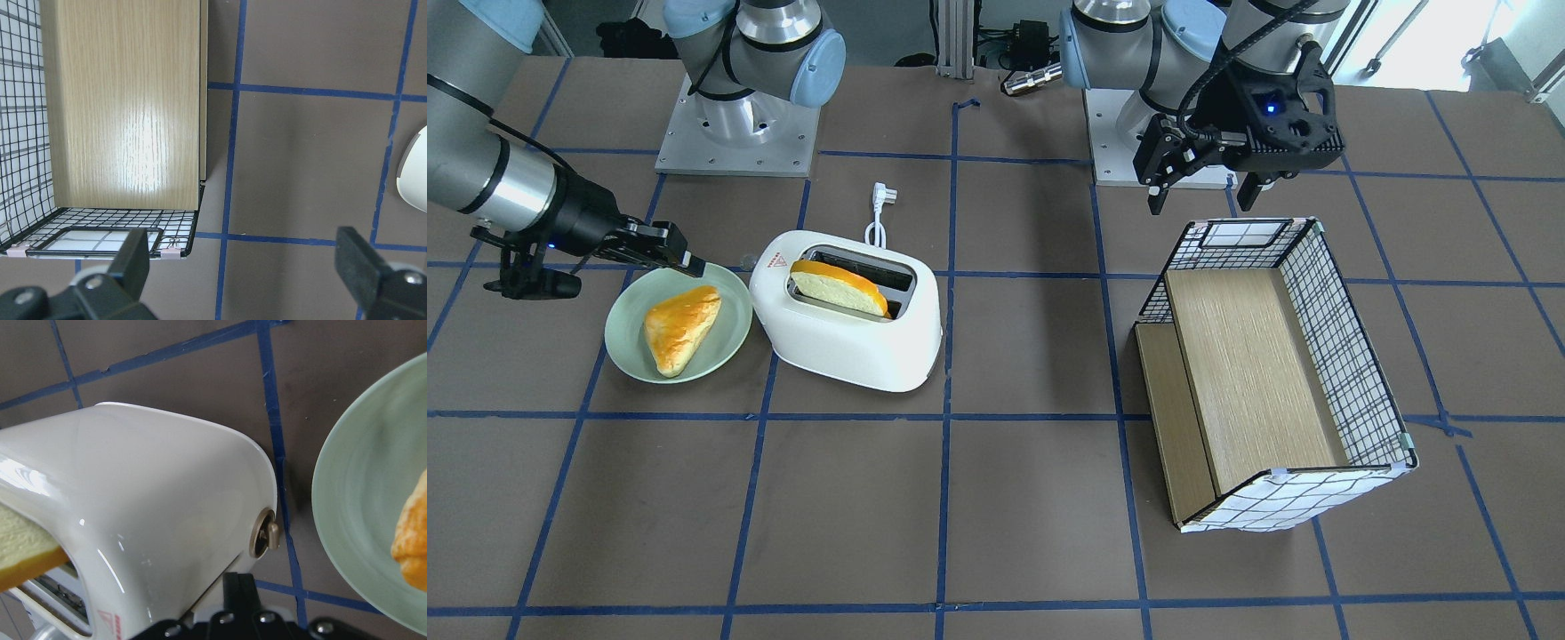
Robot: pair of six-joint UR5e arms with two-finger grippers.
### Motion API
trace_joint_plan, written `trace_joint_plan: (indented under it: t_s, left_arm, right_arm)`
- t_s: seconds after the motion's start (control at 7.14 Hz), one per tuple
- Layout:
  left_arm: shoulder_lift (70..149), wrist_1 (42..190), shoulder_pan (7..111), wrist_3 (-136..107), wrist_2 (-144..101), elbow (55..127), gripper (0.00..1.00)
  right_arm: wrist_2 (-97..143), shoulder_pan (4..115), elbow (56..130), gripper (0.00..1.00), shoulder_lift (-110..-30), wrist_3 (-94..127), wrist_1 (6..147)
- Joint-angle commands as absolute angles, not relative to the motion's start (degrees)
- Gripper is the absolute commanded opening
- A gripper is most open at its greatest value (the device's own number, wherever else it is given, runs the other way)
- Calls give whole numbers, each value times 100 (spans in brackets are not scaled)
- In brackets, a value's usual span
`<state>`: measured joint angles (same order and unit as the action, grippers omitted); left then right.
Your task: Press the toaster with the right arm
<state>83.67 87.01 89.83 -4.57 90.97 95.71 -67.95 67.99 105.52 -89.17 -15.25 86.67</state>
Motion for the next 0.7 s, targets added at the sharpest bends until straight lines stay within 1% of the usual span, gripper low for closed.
trace_joint_plan:
  t_s: [0.0, 0.14, 0.28, 0.56]
  left_arm:
    - [8367, 8701, 8982, -457, 9097, 9571, 100]
    - [8367, 8701, 8982, -457, 9097, 9571, 100]
    - [8367, 8701, 8982, -457, 9097, 9571, 100]
    - [8367, 8701, 8982, -457, 9097, 9571, 100]
  right_arm:
    - [-7546, 7318, 9095, 0, -8904, -857, 7712]
    - [-8063, 7765, 8662, 0, -8903, -418, 7578]
    - [-8442, 8283, 8448, 0, -8903, 39, 7576]
    - [-8787, 9128, 8315, 0, -8903, 1007, 7655]
